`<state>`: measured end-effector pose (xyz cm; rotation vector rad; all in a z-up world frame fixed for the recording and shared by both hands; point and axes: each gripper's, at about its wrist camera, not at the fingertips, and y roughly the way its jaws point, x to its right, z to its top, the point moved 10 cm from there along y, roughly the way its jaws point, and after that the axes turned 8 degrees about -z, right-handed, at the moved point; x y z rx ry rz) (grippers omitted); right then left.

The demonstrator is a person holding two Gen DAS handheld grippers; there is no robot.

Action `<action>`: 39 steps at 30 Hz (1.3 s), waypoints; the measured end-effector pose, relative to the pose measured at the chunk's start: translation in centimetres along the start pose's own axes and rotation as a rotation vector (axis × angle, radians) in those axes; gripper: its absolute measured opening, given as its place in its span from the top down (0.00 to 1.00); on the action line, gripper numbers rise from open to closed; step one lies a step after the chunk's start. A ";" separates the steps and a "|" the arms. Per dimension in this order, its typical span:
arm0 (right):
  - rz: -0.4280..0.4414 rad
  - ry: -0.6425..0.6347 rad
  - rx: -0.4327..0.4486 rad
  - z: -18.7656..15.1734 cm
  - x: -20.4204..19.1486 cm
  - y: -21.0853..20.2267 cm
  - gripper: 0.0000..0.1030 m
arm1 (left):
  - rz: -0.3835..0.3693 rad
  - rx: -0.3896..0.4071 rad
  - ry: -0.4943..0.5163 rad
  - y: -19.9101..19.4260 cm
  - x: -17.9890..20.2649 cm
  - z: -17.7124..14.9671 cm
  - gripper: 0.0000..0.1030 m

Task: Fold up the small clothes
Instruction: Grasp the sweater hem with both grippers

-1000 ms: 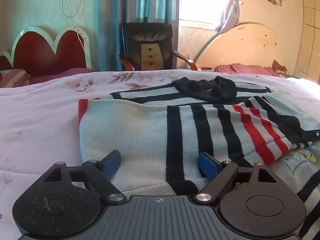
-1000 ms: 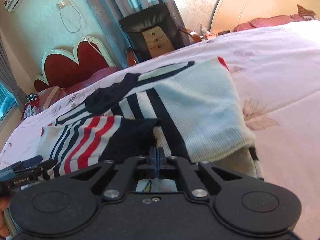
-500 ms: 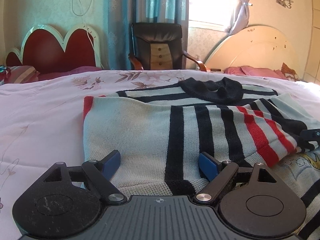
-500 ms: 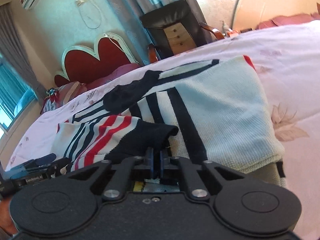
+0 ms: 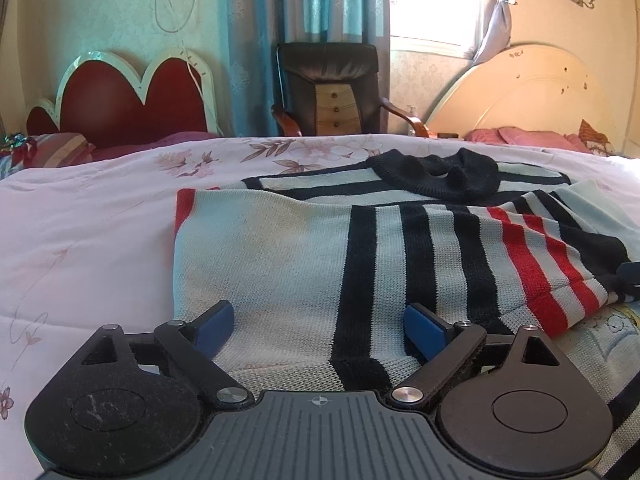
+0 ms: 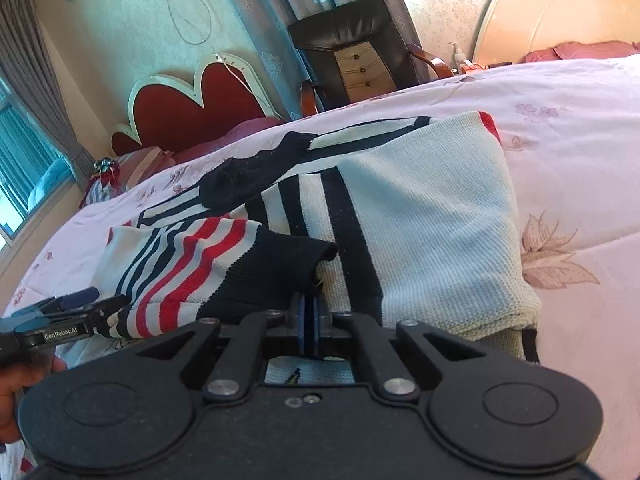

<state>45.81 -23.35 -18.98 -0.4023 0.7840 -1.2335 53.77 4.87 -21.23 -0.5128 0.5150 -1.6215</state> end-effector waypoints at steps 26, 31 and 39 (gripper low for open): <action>-0.120 0.059 -0.014 -9.2 2.5 -16.6 0.50 | 0.000 -0.124 -0.028 -18.8 0.2 -12.4 0.01; -0.120 0.134 -0.084 -14.5 3.4 -20.6 0.50 | -0.120 -0.176 -0.116 -24.1 0.9 -18.4 0.17; 0.015 0.345 -0.154 -19.9 3.1 -22.8 0.49 | -0.445 -0.144 -0.431 -24.8 2.9 -19.6 0.37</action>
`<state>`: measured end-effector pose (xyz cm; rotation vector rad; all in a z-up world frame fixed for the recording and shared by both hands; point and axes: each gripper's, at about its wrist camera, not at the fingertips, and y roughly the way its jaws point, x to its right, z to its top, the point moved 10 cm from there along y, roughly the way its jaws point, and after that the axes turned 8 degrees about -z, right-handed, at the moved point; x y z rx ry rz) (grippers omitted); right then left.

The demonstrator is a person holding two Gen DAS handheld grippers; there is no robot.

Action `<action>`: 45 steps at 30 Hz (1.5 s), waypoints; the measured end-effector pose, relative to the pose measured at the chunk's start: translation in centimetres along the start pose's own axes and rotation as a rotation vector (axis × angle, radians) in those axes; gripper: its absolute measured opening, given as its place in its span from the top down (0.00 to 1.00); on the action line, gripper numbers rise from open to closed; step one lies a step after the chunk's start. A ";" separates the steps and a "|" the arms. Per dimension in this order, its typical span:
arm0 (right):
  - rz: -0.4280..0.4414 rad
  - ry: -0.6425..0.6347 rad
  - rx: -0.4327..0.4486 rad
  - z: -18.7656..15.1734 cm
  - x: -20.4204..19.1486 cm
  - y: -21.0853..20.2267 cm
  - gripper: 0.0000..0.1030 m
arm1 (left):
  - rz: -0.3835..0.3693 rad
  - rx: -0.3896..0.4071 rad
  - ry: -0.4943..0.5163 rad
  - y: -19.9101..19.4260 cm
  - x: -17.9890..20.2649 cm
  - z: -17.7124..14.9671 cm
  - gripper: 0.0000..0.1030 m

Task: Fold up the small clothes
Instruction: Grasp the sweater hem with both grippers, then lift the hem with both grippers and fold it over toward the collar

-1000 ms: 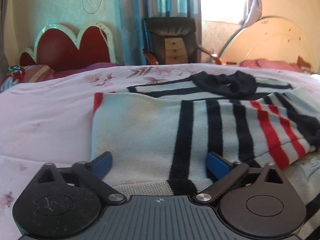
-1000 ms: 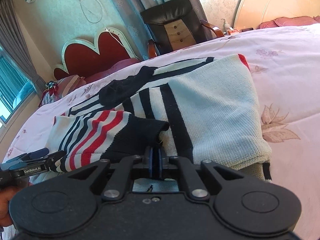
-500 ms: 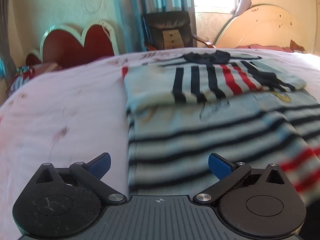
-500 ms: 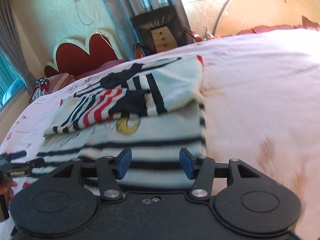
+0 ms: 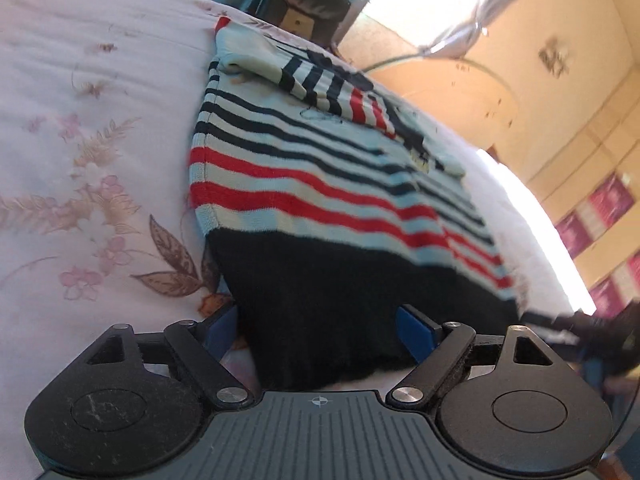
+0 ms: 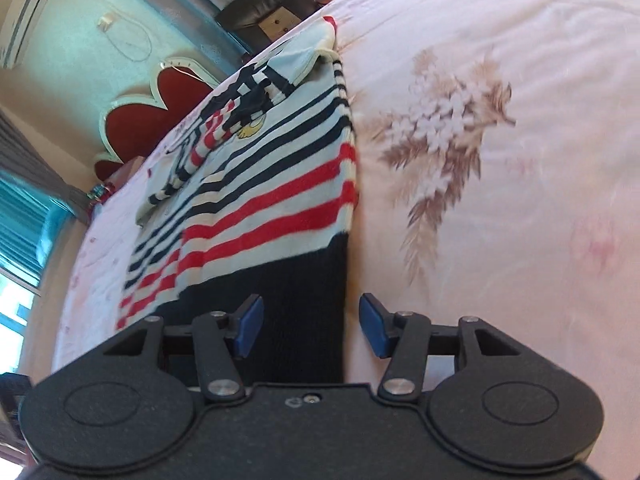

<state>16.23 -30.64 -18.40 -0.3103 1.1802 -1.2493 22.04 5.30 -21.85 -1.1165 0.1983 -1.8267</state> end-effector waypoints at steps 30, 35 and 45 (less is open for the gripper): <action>0.108 0.113 -0.010 0.0 0.1 1.9 0.93 | -0.101 0.192 -0.272 -1.5 -4.0 -0.7 0.93; 0.190 0.093 0.086 2.5 -2.0 -0.8 0.94 | -0.135 0.261 -0.256 -2.9 -2.9 2.1 0.93; 0.193 -0.027 0.193 12.6 -7.3 -1.7 0.94 | -0.137 0.342 -0.190 -1.5 -1.1 13.3 0.93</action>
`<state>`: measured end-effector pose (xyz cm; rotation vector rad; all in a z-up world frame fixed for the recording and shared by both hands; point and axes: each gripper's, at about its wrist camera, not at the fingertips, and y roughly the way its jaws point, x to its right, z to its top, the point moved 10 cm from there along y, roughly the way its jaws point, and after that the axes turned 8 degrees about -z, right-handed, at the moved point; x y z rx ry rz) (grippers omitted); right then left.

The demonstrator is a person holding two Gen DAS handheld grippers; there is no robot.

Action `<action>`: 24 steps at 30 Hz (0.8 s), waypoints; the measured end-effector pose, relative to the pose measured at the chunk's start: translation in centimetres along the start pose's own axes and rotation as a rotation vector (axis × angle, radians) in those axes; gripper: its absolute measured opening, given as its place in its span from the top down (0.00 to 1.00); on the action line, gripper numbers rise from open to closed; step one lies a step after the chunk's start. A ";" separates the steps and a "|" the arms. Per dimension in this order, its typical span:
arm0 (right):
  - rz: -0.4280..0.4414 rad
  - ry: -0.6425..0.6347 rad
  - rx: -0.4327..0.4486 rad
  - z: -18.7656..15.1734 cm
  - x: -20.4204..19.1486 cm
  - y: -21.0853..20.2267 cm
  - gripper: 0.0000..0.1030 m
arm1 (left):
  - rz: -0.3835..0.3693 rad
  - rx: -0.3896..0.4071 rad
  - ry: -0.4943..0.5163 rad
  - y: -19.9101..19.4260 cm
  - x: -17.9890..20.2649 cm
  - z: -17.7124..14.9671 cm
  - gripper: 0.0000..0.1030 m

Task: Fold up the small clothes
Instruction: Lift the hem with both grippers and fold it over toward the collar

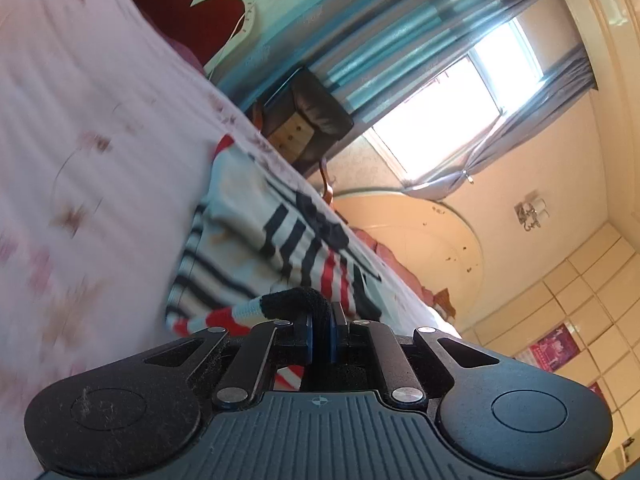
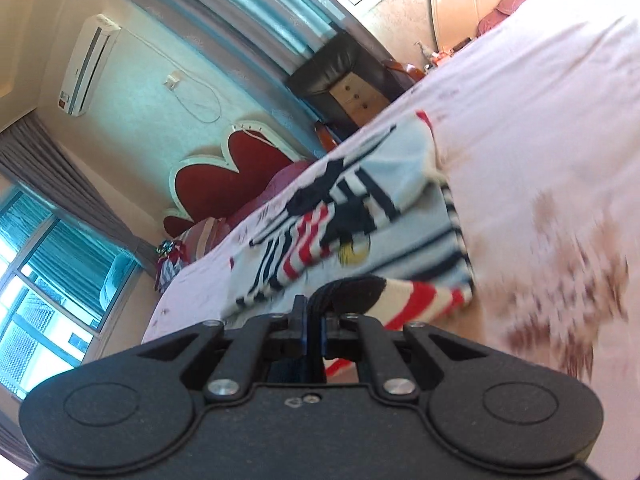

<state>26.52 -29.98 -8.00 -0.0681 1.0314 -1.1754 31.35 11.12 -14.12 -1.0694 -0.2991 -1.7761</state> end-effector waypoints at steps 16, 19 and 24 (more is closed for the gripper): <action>0.005 0.107 -0.082 15.7 3.0 21.0 0.94 | 0.191 -0.097 0.046 22.6 -6.3 13.2 0.93; -0.018 0.139 -0.114 16.5 5.2 25.5 0.94 | 0.215 -0.142 0.049 26.3 -8.8 13.5 0.93; 0.001 0.108 -0.077 17.9 6.7 29.3 0.72 | 0.092 -0.085 0.031 29.1 -10.0 13.6 0.58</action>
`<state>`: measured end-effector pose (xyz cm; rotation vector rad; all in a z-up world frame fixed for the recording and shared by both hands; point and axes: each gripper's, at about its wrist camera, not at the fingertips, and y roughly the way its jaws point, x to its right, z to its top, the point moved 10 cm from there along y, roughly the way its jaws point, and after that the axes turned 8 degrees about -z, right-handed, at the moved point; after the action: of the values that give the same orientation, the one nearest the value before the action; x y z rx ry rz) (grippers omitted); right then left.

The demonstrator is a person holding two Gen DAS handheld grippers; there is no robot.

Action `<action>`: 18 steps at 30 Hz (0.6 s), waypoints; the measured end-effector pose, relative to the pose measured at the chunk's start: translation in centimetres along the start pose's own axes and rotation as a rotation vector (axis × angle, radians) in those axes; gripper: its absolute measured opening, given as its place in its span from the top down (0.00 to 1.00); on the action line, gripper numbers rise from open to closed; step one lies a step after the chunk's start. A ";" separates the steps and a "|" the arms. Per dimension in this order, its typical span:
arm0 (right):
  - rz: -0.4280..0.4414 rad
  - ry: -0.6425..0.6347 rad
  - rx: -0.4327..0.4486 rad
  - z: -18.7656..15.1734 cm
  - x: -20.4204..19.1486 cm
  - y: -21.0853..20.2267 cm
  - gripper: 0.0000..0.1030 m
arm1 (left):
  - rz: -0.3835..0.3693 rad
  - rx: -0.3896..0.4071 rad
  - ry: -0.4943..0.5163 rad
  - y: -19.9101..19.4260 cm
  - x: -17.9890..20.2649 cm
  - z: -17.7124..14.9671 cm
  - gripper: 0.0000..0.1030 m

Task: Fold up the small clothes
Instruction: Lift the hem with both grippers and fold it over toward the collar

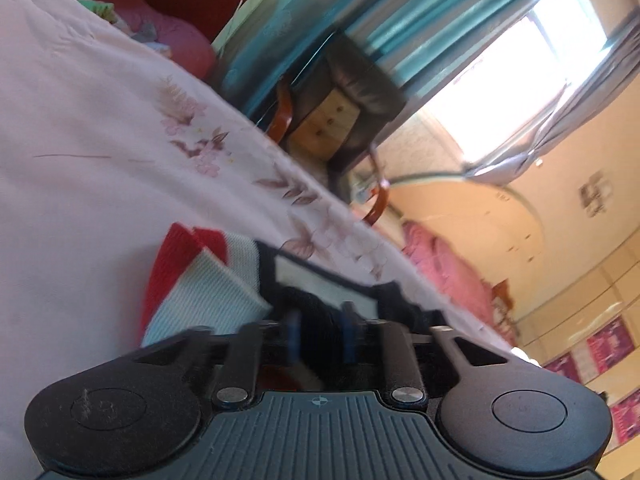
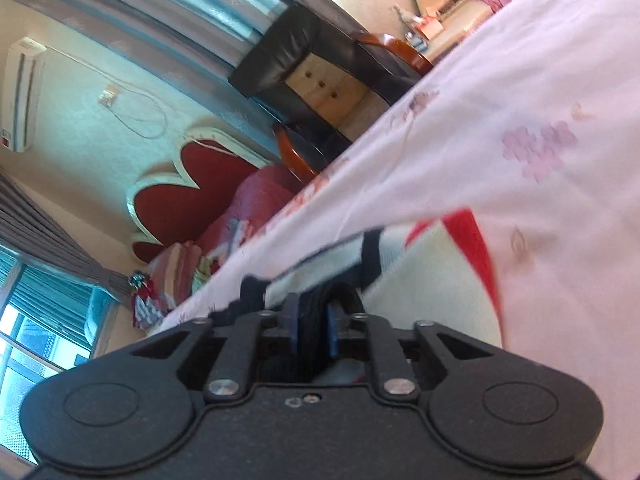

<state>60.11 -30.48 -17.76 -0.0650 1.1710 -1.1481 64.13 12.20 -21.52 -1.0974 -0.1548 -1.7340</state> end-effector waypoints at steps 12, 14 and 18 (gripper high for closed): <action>-0.155 -0.368 0.028 -0.2 -3.2 0.7 0.57 | 0.190 -0.115 0.278 2.4 1.1 0.6 0.48; -0.239 -0.475 -0.003 -1.2 -3.6 1.7 0.59 | 0.252 -0.134 0.327 2.8 1.1 0.4 0.68; -0.373 -0.653 0.022 -2.5 -4.9 2.5 0.95 | 0.244 -0.028 0.300 1.3 0.9 0.8 0.95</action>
<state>60.26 -24.47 -16.97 -0.6176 0.5714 -1.3250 65.61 11.42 -20.84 -0.8259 0.1833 -1.6594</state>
